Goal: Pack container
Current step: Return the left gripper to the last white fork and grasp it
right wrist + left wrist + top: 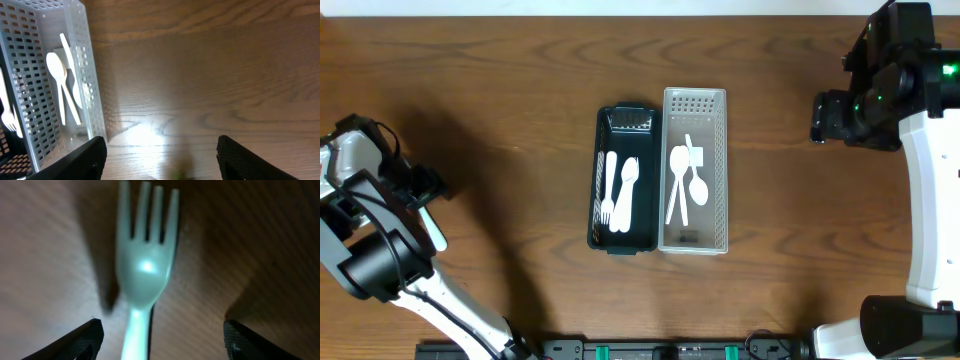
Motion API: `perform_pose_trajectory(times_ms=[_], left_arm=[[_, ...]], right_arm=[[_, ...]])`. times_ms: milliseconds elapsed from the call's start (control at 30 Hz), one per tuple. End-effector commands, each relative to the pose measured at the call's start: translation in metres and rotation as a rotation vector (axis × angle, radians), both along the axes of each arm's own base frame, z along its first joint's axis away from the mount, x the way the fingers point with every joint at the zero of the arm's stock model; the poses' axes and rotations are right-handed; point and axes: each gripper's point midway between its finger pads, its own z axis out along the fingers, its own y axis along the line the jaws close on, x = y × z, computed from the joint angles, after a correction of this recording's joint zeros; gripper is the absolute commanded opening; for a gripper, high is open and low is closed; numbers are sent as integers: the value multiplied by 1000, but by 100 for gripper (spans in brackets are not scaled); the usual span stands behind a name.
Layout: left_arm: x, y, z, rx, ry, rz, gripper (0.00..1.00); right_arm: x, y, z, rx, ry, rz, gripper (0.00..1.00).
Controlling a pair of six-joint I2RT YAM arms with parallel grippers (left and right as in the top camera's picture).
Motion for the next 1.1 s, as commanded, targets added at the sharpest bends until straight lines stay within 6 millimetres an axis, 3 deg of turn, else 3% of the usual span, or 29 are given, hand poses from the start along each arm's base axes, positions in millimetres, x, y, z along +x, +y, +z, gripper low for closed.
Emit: perform_pose_trajectory(times_ms=[0,133,333,833,967,1067], left_arm=[[-1,-6,-12,-52,5,-26,80],[-3,-7,-20,-64,19,-25,78],[-4,-8,-23,-68,25,-25,63],[-6,-9,-23,-71,33,-9,8],[-6,-12,-18,-73,39,8,6],[5,-21,-3,-79,-4,-7,6]], right_arm=[[-2,-4,6,-4,-20,-20,73],[-2,-4,6,-4,-20,-19,73],[-2,-4,6,-5,-20,-19,73],[-2,-4,6,-5,-20,-18,73],[-2,-4,6,-5,-20,-18,73],[-2,-4,7,-5,-22,-18,74]])
